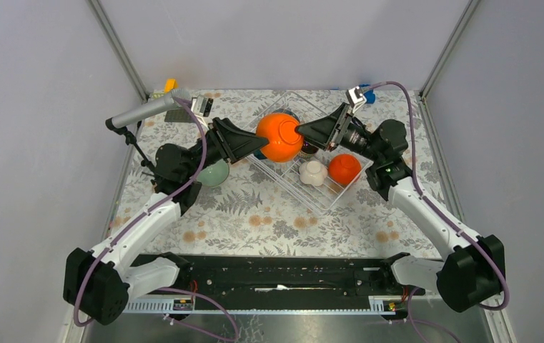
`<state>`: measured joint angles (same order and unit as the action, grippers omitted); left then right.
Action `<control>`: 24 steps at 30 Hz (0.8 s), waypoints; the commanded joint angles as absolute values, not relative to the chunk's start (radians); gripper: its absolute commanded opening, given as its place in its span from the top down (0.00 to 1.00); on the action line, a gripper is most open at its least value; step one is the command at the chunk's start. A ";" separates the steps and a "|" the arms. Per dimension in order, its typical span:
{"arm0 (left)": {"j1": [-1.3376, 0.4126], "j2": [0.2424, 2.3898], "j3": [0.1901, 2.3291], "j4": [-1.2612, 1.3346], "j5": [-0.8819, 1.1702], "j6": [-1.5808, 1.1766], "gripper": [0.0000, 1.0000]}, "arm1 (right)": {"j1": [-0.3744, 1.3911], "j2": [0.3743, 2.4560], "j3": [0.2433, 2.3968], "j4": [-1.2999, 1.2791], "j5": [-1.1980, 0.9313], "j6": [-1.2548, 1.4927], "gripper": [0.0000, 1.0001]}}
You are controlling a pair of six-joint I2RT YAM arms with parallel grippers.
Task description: Unload the bowls from the dish rack
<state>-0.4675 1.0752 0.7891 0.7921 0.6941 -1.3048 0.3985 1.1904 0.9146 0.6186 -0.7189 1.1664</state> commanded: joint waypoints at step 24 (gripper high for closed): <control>-0.471 1.022 0.843 0.515 0.606 -1.103 1.00 | 0.394 1.195 0.960 0.328 -0.592 0.887 0.00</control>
